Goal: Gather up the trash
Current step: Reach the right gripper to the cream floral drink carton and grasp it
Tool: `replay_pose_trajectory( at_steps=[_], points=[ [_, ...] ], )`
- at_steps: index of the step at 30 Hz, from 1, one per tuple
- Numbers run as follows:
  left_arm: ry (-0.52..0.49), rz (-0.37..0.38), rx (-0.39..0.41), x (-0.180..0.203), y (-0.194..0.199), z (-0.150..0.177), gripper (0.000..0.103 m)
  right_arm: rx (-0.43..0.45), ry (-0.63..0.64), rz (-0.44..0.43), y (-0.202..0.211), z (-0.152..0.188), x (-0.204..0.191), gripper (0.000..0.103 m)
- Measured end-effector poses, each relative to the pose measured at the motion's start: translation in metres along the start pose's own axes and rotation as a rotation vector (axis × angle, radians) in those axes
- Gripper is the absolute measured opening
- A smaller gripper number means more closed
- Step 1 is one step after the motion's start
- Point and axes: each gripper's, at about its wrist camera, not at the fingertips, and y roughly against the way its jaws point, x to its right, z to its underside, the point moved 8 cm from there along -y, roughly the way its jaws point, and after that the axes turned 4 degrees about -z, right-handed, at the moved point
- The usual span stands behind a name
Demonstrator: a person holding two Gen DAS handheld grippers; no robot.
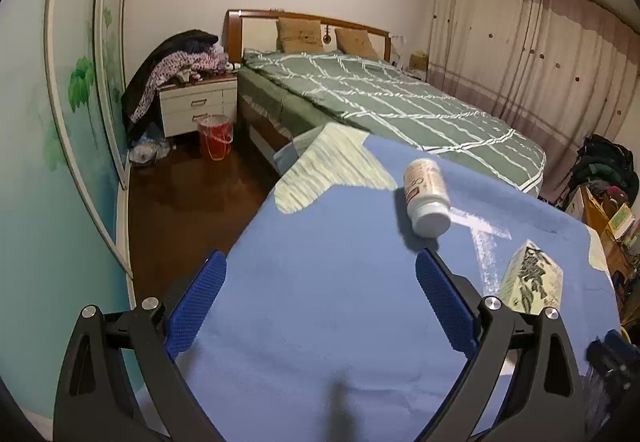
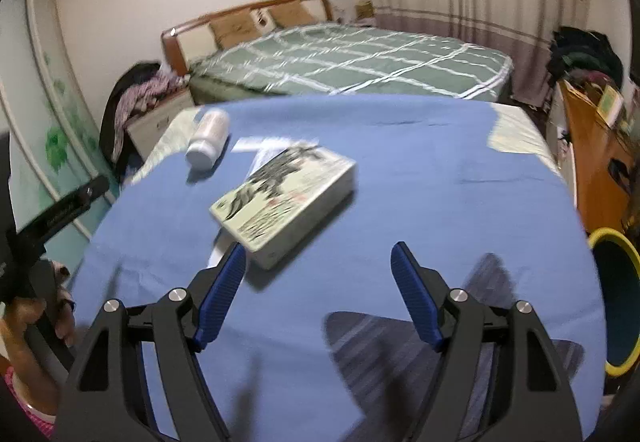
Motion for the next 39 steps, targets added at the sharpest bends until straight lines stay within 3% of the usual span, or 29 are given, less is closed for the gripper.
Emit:
replay_pose_trajectory(
  at_steps=[9, 12, 17, 21, 25, 29, 31, 39],
  points=[
    [0.016, 0.002, -0.022, -0.003, -0.011, 0.004, 0.096, -0.112, 0.025, 0.034, -0.053, 0.005, -0.024, 0.071],
    [0.028, 0.007, -0.029, -0.004, -0.009, 0.006, 0.096, -0.116, -0.006, 0.059, -0.061, 0.001, -0.008, 0.071],
    [0.029, 0.024, -0.041, 0.003, -0.006, 0.008, 0.096, -0.086, -0.142, 0.147, -0.05, -0.008, 0.055, 0.072],
    [0.009, 0.032, -0.046, 0.009, -0.006, 0.011, 0.097, -0.068, -0.166, 0.171, -0.043, -0.015, 0.073, 0.072],
    [0.013, 0.035, -0.05, 0.01, -0.007, 0.012, 0.097, -0.038, -0.12, 0.118, -0.041, -0.027, 0.051, 0.072],
    [0.014, 0.043, -0.055, 0.012, -0.006, 0.014, 0.097, -0.046, -0.063, 0.082, -0.054, -0.044, 0.022, 0.085],
    [0.01, 0.042, -0.053, 0.013, -0.005, 0.015, 0.096, -0.064, -0.024, 0.105, -0.066, -0.051, 0.011, 0.093],
    [0.012, 0.056, -0.062, 0.013, -0.004, 0.016, 0.097, -0.146, -0.033, 0.158, -0.107, -0.052, 0.011, 0.093]
  ],
)
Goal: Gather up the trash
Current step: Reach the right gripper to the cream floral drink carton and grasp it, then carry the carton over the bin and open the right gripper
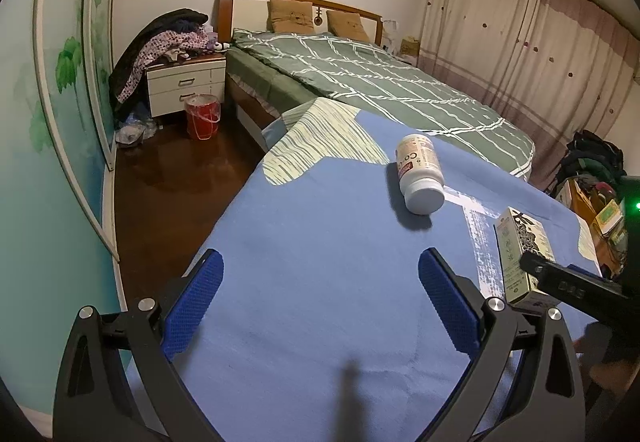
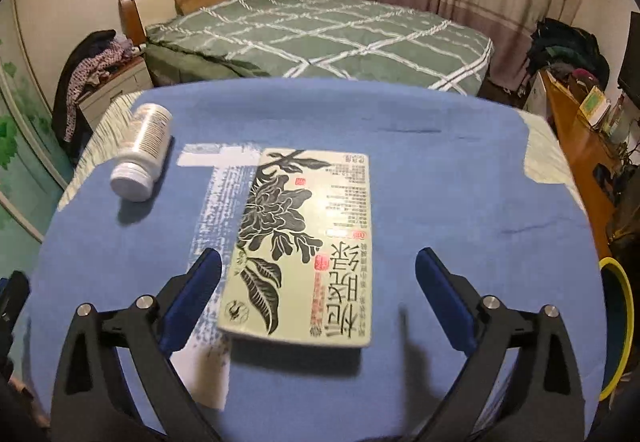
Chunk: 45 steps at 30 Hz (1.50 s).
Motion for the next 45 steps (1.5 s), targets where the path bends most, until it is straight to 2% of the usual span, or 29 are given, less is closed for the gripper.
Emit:
replay_pose_trajectory(
  at_steps=[8, 10, 11, 13, 19, 26, 32, 36, 39, 43, 44, 45],
  points=[
    [-0.014, 0.001, -0.008, 0.002, -0.001, 0.002, 0.097, -0.084, -0.011, -0.016, -0.036, -0.01, -0.004, 0.092],
    [-0.013, 0.001, -0.011, 0.002, -0.001, 0.003, 0.097, -0.089, -0.006, -0.003, -0.04, -0.009, -0.001, 0.081],
    [-0.013, 0.002, -0.011, 0.002, -0.001, 0.003, 0.097, -0.076, 0.008, 0.005, -0.038, -0.01, -0.001, 0.071],
    [-0.014, 0.002, -0.012, 0.002, -0.001, 0.004, 0.097, -0.078, -0.001, -0.012, -0.038, -0.01, 0.0, 0.07],
    [-0.02, -0.001, -0.012, 0.002, -0.002, 0.003, 0.097, -0.03, -0.034, -0.03, -0.015, -0.005, 0.018, 0.07],
    [-0.029, 0.0, -0.008, 0.004, -0.001, 0.005, 0.097, 0.079, -0.137, 0.018, 0.04, 0.009, 0.082, 0.07],
    [-0.041, -0.001, -0.008, 0.006, 0.0, 0.007, 0.097, 0.179, -0.301, 0.203, 0.091, 0.032, 0.192, 0.07],
    [-0.05, 0.0, -0.011, 0.008, 0.0, 0.008, 0.097, 0.189, -0.471, 0.315, 0.104, 0.055, 0.269, 0.07],
    [-0.062, -0.006, -0.014, 0.01, -0.002, 0.009, 0.097, 0.185, -0.554, 0.389, 0.109, 0.067, 0.311, 0.07],
    [-0.065, -0.006, -0.015, 0.01, -0.003, 0.008, 0.097, 0.162, -0.619, 0.486, 0.108, 0.08, 0.348, 0.071],
    [-0.067, -0.004, -0.015, 0.011, -0.003, 0.009, 0.097, 0.159, -0.636, 0.524, 0.108, 0.084, 0.356, 0.072],
    [-0.069, -0.002, -0.016, 0.012, -0.003, 0.009, 0.097, 0.16, -0.651, 0.558, 0.109, 0.089, 0.363, 0.079]
  ],
)
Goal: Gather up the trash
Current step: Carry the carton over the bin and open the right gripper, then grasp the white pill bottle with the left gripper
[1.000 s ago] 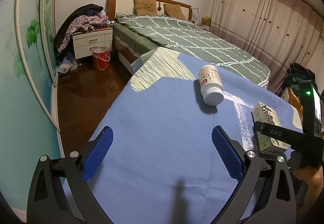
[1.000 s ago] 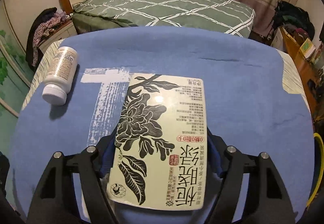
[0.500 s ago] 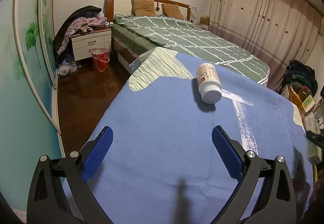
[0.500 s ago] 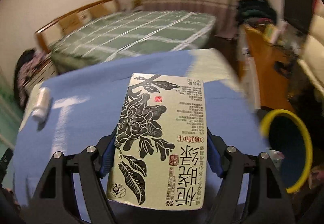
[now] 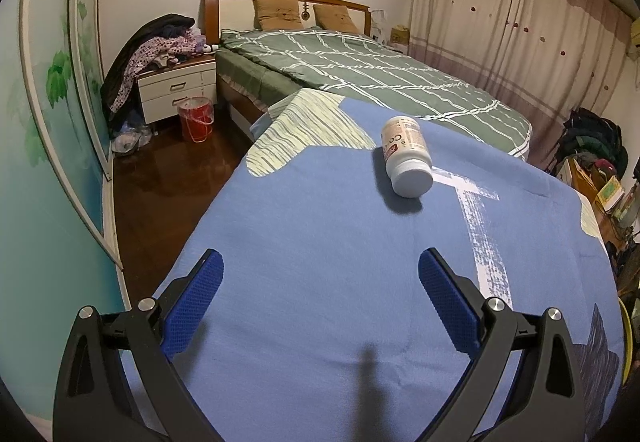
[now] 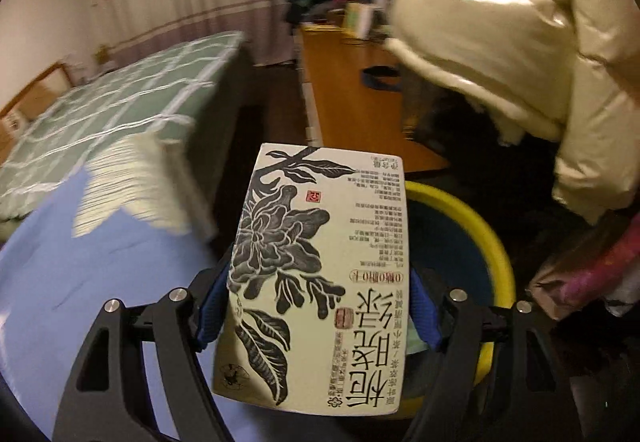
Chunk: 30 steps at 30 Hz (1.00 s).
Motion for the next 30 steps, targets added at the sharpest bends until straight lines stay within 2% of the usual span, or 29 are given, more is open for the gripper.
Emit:
replay_pose_trajectory(
  at_steps=[2, 6, 12, 14, 17, 20, 21, 24, 30],
  points=[
    [-0.004, 0.01, -0.002, 0.003, 0.0, 0.0, 0.097, 0.007, -0.023, 0.018, -0.003, -0.001, 0.009, 0.085],
    [-0.032, 0.053, -0.023, 0.018, 0.006, -0.002, 0.097, 0.04, -0.019, -0.014, 0.004, -0.003, 0.004, 0.088],
    [-0.08, 0.105, -0.051, 0.046, 0.012, -0.021, 0.097, 0.029, 0.025, -0.098, 0.008, -0.001, -0.013, 0.088],
    [-0.09, 0.098, -0.056, 0.055, 0.005, -0.032, 0.097, 0.026, 0.034, -0.12, 0.01, 0.0, -0.018, 0.089],
    [-0.108, 0.077, -0.06, 0.064, -0.009, -0.05, 0.096, 0.001, 0.035, -0.153, 0.009, 0.004, -0.022, 0.089],
    [-0.117, 0.089, -0.087, 0.073, -0.028, -0.067, 0.093, -0.013, 0.049, -0.169, 0.009, 0.008, -0.028, 0.089],
    [-0.12, 0.079, -0.103, 0.075, -0.038, -0.074, 0.087, -0.014, 0.052, -0.176, 0.009, 0.008, -0.03, 0.089],
    [-0.135, 0.054, -0.155, 0.08, -0.065, -0.088, 0.081, -0.019, 0.058, -0.195, 0.012, 0.01, -0.035, 0.089],
    [-0.157, 0.02, -0.266, 0.086, -0.118, -0.097, 0.076, -0.027, 0.084, -0.204, 0.012, 0.013, -0.045, 0.089]
  ],
)
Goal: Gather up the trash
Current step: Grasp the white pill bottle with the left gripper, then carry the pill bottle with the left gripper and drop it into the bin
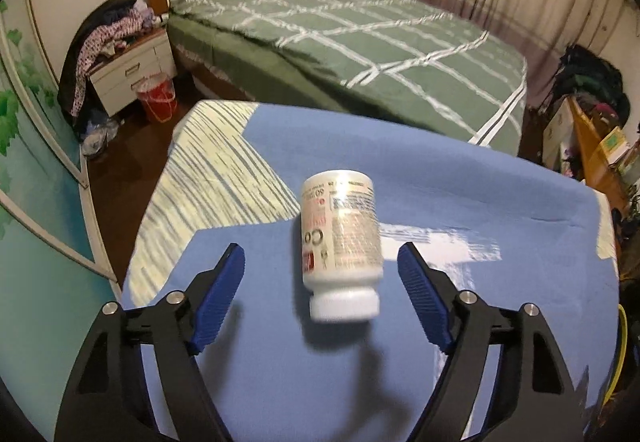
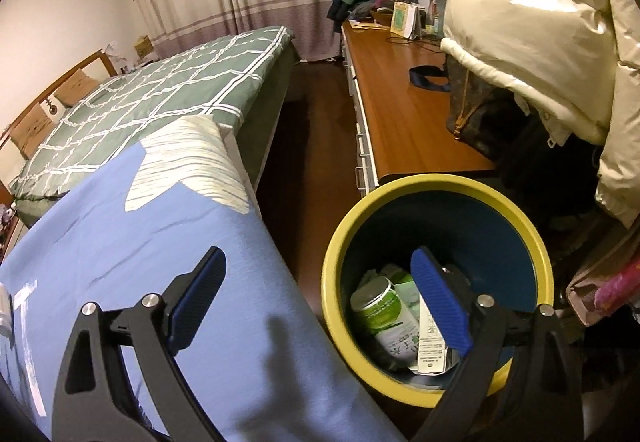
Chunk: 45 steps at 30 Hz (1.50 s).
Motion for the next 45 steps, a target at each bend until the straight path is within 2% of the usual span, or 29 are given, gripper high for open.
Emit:
replay_pose_trajectory(
  at_steps=[3, 6, 8, 10, 11, 15, 19, 21, 25, 33, 37, 40, 45],
  points=[
    [-0.006, 0.0, -0.018, 0.003, -0.015, -0.009, 0.075, -0.006, 0.007, -0.004, -0.001, 0.001, -0.002, 0.089],
    [-0.029, -0.004, -0.039, 0.007, -0.026, -0.015, 0.069, -0.01, 0.012, -0.009, -0.002, 0.002, -0.004, 0.089],
    [-0.032, 0.008, -0.062, 0.011, -0.034, -0.017, 0.064, -0.015, 0.014, -0.013, -0.003, 0.002, -0.005, 0.089],
    [-0.042, 0.024, -0.079, 0.014, -0.039, -0.017, 0.052, -0.018, 0.018, -0.015, -0.004, 0.002, -0.006, 0.089],
    [-0.047, 0.036, -0.086, 0.017, -0.041, -0.017, 0.049, -0.017, 0.019, -0.017, -0.004, 0.002, -0.007, 0.089],
    [-0.073, 0.043, -0.055, 0.027, -0.037, -0.017, 0.048, 0.004, 0.013, -0.028, 0.004, -0.001, -0.005, 0.089],
    [-0.132, 0.067, -0.008, 0.051, -0.013, -0.009, 0.048, 0.036, -0.004, -0.07, 0.023, -0.007, -0.002, 0.089],
    [-0.183, 0.098, 0.017, 0.074, 0.006, 0.0, 0.047, 0.047, 0.007, -0.098, 0.037, -0.008, -0.001, 0.089],
    [-0.269, 0.188, 0.056, 0.129, 0.045, 0.018, 0.047, 0.075, 0.063, -0.087, 0.061, 0.001, 0.012, 0.089],
    [-0.422, 0.353, 0.134, 0.256, 0.113, 0.063, 0.047, 0.1, 0.046, -0.042, 0.095, 0.029, 0.087, 0.089],
    [-0.522, 0.443, 0.123, 0.33, 0.144, 0.102, 0.047, 0.11, 0.032, -0.029, 0.107, 0.029, 0.118, 0.089],
    [-0.603, 0.52, 0.083, 0.396, 0.162, 0.137, 0.047, 0.111, 0.033, -0.022, 0.111, 0.03, 0.135, 0.089],
    [-0.71, 0.582, 0.038, 0.48, 0.175, 0.189, 0.047, 0.1, 0.041, -0.024, 0.121, 0.038, 0.157, 0.089]
  ],
)
